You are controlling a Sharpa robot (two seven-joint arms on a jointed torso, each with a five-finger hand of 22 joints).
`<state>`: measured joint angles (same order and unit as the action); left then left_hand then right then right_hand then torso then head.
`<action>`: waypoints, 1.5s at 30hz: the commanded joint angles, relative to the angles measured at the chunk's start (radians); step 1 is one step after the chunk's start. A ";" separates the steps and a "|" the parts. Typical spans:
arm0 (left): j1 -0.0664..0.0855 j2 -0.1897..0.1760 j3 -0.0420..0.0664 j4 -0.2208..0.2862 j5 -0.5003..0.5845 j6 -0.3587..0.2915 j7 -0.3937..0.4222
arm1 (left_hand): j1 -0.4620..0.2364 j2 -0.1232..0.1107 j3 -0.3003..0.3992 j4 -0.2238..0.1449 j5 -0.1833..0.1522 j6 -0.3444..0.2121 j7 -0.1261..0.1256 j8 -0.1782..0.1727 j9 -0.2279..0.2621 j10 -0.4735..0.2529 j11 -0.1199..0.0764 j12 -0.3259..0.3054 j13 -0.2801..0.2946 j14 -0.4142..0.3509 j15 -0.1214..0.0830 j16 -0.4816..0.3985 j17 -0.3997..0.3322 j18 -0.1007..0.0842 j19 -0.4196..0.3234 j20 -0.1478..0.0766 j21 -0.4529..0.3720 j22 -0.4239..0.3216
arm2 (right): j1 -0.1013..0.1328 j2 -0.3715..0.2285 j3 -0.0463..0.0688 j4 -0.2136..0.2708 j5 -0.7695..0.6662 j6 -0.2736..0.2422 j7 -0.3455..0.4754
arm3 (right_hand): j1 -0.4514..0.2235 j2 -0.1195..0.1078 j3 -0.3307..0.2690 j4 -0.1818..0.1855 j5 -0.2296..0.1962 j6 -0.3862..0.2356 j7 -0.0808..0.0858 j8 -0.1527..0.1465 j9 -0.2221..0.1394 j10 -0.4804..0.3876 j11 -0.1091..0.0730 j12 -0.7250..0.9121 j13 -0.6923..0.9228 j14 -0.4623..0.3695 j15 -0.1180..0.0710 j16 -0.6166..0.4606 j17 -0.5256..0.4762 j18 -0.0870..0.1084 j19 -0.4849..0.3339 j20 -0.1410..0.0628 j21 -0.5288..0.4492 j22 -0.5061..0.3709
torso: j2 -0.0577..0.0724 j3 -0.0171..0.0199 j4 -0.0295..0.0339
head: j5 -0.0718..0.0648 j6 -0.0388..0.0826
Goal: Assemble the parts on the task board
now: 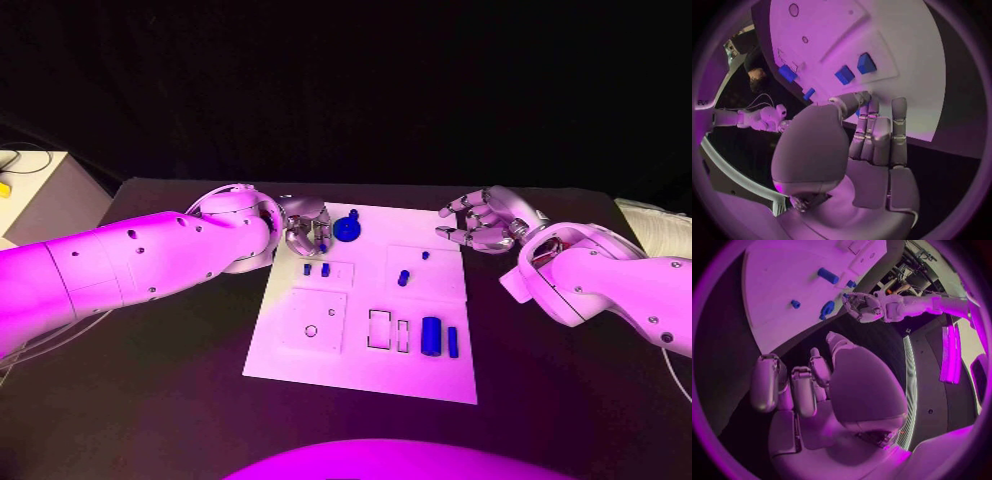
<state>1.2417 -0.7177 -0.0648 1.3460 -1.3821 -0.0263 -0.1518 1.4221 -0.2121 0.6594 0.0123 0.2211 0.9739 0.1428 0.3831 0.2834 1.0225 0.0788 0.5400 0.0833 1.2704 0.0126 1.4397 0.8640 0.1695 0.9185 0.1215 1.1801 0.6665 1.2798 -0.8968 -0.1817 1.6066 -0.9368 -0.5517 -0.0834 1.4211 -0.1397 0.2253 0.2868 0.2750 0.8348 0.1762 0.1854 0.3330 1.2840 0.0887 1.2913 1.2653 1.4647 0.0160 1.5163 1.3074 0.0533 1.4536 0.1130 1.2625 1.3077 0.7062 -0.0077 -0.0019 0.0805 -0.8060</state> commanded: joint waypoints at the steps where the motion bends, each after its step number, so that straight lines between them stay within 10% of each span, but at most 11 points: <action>1: 0.000 0.003 -0.001 0.001 0.007 0.017 -0.003 | -0.009 0.001 -0.005 0.001 -0.006 0.006 -0.001 0.003 0.001 0.008 0.000 -0.006 0.000 -0.004 0.001 0.001 0.000 0.016 0.004 0.000 0.003 -0.001 | -0.001 0.000 0.000 0.001 -0.009 0.010 0.004 | -0.001 -0.004 0.003 0.000 0.007 0.007 0.000 0.006 -0.001 0.007 0.001 0.004 0.001 0.079 -0.005 0.001 0.169 0.013 -0.001 -0.002 0.003 0.063 | -0.001 0.0000 0.0003 | 0.001 0.000; 45: -0.001 -0.004 -0.008 0.007 0.015 0.016 -0.021 | -0.004 -0.013 -0.029 -0.017 -0.006 -0.075 0.014 -0.076 -0.016 -0.011 0.007 0.005 0.027 -0.019 0.007 0.007 -0.009 0.016 -0.003 0.003 -0.003 -0.006 | -0.001 0.001 0.000 -0.003 -0.009 0.009 0.006 | -0.004 -0.006 0.008 0.000 0.007 0.007 0.000 0.006 -0.001 0.007 0.000 0.005 0.000 0.079 -0.006 0.000 0.167 0.013 0.000 -0.002 0.002 0.063 | -0.001 0.0005 -0.0001 | 0.002 -0.004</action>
<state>1.2408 -0.7225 -0.0729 1.3522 -1.3752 -0.0222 -0.1656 1.4168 -0.2173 0.6360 -0.0055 0.2174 0.9067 0.1556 0.3128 0.2682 1.0184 0.0859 0.5395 0.1096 1.2558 0.0198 1.4437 0.8563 0.1696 0.9185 0.1215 1.1801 0.6610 1.2797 -0.8964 -0.1817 1.6033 -0.9371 -0.5513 -0.0837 1.4212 -0.1396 0.2252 0.2869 0.2787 0.8348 0.1762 0.1854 0.3330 1.2840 0.0887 1.2913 1.2651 1.4647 0.0160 1.5163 1.3074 0.0533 1.4536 0.1129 1.2625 1.3080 0.7057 -0.0075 -0.0020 0.0831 -0.8092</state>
